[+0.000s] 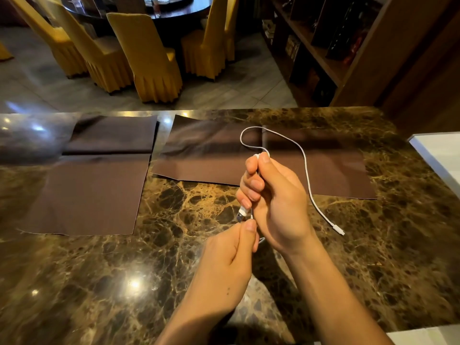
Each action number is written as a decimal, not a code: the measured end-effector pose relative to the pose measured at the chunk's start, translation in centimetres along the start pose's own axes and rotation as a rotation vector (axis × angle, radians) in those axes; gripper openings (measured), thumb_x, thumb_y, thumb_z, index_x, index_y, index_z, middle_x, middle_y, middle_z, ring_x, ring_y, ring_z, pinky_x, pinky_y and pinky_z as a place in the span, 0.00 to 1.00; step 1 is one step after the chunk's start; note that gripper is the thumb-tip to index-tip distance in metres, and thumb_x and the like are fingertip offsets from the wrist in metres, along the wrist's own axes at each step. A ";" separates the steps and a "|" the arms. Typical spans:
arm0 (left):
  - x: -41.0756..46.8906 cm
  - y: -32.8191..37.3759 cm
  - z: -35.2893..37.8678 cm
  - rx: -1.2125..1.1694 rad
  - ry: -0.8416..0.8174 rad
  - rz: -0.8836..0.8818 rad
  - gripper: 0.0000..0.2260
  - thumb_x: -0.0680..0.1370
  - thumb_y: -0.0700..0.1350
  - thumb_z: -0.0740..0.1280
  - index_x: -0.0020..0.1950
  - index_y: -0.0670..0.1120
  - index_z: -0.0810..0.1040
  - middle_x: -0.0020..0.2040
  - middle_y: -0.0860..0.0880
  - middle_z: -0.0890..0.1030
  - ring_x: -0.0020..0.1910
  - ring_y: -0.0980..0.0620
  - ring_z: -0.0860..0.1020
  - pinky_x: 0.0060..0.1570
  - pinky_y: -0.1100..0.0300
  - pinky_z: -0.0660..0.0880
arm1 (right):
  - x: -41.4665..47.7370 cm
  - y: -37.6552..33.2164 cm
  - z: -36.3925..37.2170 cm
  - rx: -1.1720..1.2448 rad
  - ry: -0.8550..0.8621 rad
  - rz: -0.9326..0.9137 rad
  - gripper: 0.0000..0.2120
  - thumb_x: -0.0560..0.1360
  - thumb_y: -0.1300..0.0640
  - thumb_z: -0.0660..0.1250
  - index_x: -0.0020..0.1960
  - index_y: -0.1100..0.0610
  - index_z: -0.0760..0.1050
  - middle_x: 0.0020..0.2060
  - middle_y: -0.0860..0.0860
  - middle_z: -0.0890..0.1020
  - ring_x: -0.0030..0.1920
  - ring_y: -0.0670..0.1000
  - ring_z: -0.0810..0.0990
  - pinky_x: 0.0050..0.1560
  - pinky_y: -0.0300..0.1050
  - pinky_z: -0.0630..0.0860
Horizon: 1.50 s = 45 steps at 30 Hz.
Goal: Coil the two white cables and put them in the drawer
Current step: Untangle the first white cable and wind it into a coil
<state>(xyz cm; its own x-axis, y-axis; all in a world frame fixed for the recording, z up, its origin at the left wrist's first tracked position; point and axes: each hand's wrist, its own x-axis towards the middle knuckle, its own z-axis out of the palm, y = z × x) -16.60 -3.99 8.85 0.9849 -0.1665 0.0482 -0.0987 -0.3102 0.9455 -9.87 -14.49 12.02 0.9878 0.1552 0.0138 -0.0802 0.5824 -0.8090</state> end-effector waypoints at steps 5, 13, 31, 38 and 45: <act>-0.5 0.8 -1.2 0.116 -0.050 0.010 0.21 0.84 0.53 0.54 0.32 0.49 0.66 0.27 0.54 0.68 0.28 0.58 0.65 0.30 0.63 0.62 | 0.0 1.0 -0.8 -0.303 -0.025 -0.130 0.16 0.84 0.56 0.54 0.42 0.58 0.75 0.28 0.47 0.69 0.28 0.46 0.68 0.31 0.41 0.69; 0.7 2.4 -4.0 0.264 -0.010 0.152 0.22 0.82 0.56 0.56 0.32 0.46 0.69 0.27 0.46 0.72 0.25 0.51 0.68 0.26 0.57 0.65 | -1.0 2.4 -1.4 -0.734 -0.080 -0.285 0.15 0.85 0.56 0.54 0.46 0.58 0.76 0.32 0.45 0.72 0.32 0.46 0.70 0.34 0.45 0.68; 5.9 4.7 -7.4 0.318 -0.029 0.310 0.28 0.82 0.53 0.64 0.23 0.45 0.71 0.19 0.49 0.70 0.20 0.56 0.68 0.26 0.64 0.66 | -3.5 4.6 -0.2 -0.760 -0.127 -0.339 0.21 0.84 0.50 0.53 0.37 0.59 0.69 0.32 0.48 0.70 0.32 0.52 0.69 0.32 0.55 0.65; 7.7 3.8 -6.8 0.140 -0.080 0.286 0.29 0.81 0.50 0.65 0.23 0.41 0.64 0.20 0.46 0.63 0.20 0.52 0.62 0.26 0.65 0.61 | -4.6 4.4 1.0 -0.583 -0.122 -0.219 0.16 0.84 0.50 0.54 0.41 0.50 0.74 0.31 0.47 0.71 0.32 0.49 0.69 0.35 0.47 0.66; 8.1 3.5 -5.6 -0.076 -0.124 0.266 0.30 0.81 0.50 0.64 0.24 0.36 0.60 0.23 0.38 0.59 0.24 0.52 0.57 0.26 0.55 0.57 | -5.6 3.8 1.7 -0.295 -0.212 -0.067 0.21 0.81 0.38 0.59 0.42 0.52 0.79 0.28 0.46 0.69 0.30 0.50 0.66 0.32 0.45 0.65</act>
<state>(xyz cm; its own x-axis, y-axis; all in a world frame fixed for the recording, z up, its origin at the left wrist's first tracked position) -8.22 -1.15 14.40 0.9004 -0.3474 0.2617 -0.3351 -0.1705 0.9266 -15.92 -11.80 9.87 0.9374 0.3047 0.1686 0.0559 0.3461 -0.9365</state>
